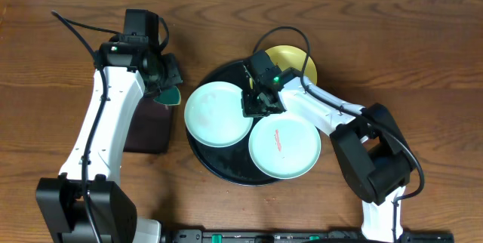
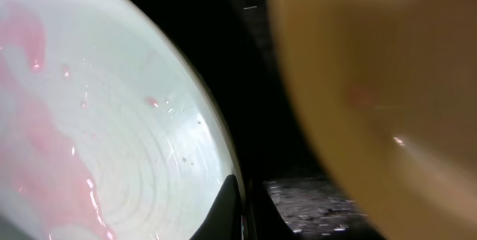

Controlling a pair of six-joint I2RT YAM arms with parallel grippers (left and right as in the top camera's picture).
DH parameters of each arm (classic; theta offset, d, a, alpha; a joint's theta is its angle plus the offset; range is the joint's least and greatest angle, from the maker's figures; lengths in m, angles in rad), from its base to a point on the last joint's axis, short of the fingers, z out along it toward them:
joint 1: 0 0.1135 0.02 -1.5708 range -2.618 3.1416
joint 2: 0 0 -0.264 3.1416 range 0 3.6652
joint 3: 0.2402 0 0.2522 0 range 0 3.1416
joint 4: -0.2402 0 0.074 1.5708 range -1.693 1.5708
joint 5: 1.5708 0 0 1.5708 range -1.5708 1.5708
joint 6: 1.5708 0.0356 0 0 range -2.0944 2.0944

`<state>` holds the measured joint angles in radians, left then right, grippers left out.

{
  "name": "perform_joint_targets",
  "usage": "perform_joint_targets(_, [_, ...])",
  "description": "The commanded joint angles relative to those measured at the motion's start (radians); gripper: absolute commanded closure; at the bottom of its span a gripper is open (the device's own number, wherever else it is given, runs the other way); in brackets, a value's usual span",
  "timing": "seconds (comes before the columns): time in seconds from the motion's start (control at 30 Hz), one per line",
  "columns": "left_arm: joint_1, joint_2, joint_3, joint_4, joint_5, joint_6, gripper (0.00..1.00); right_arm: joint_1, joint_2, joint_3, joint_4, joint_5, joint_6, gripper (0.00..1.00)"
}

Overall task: Clean dirty plates on tray and stack at the side
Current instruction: 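Scrub the held pale green plate with the sponge in the left gripper, then lift the pale green plate off the tray with the right gripper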

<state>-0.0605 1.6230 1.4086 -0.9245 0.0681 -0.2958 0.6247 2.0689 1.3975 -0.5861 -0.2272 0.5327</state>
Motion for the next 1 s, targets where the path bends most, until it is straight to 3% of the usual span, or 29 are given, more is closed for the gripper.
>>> perform_joint_targets(0.0, [0.005, 0.000, 0.000, -0.005, -0.009, -0.013, 0.93, -0.018, -0.058, -0.003, -0.006, -0.093, -0.092, 0.99])
perform_joint_targets(0.13, [0.005, 0.000, 0.000, -0.004, -0.009, -0.013, 0.93, -0.027, -0.137, -0.003, -0.039, -0.058, -0.149, 0.99])
perform_joint_targets(0.33, [0.005, 0.000, 0.000, -0.005, -0.009, -0.012, 0.93, -0.006, -0.227, -0.003, -0.111, 0.159, -0.174, 0.99])
perform_joint_targets(0.97, [0.005, 0.004, 0.000, -0.006, -0.009, -0.013, 0.92, 0.253, -0.343, -0.003, -0.177, 0.998, -0.254, 0.99])
